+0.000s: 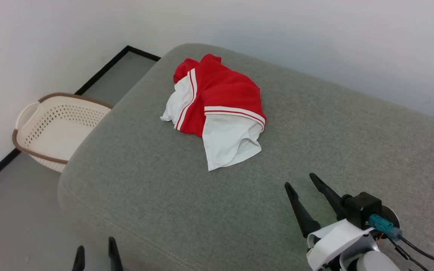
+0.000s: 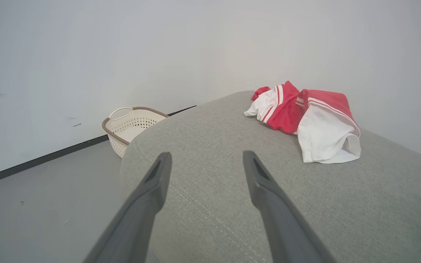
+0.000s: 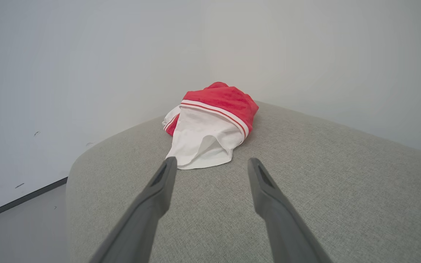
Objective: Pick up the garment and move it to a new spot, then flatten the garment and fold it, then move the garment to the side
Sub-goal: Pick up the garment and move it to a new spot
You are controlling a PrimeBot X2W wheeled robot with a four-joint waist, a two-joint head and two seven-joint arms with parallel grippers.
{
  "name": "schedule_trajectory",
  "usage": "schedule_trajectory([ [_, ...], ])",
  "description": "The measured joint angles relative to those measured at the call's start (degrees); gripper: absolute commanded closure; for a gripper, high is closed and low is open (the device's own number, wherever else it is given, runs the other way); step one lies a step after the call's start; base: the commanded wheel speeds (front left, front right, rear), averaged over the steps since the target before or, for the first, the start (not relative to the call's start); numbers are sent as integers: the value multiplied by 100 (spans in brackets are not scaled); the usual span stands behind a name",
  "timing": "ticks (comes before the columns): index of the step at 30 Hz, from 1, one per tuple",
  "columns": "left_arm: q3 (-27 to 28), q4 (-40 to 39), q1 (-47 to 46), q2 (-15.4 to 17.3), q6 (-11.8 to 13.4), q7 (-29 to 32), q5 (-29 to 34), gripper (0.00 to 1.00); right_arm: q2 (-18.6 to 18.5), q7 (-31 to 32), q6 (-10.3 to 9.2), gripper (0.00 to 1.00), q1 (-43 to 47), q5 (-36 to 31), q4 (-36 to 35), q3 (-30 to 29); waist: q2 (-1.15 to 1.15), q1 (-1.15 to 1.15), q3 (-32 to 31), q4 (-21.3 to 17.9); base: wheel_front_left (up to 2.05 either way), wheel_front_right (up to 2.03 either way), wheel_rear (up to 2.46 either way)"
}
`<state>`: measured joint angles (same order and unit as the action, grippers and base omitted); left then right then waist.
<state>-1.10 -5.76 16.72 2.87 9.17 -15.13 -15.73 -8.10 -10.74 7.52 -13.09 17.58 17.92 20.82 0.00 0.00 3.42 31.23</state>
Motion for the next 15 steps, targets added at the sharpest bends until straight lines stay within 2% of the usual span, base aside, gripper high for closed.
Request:
schedule_trajectory([
  [2,-19,-25,-14,0,-9,0,2,0,-7,-65,0,0,-24,36,68,5,0,0,8,8,0,0,0],
  [4,-35,-23,-85,1,-132,0,57,0,-4,-124,0,0,-23,53,114,-64,0,0,-9,-10,0,0,0],
  [7,-62,133,-506,2,-466,0,290,0,20,-194,0,0,77,47,116,-289,0,0,-29,-59,0,0,0],
  [11,-114,534,-1539,68,-1007,0,430,0,123,-280,0,0,486,-68,44,-668,0,0,-50,-154,0,0,0],
  [15,134,915,-2772,310,-1311,0,397,0,234,-237,-1,0,538,-361,-189,-756,0,0,-72,-344,0,0,0],
])
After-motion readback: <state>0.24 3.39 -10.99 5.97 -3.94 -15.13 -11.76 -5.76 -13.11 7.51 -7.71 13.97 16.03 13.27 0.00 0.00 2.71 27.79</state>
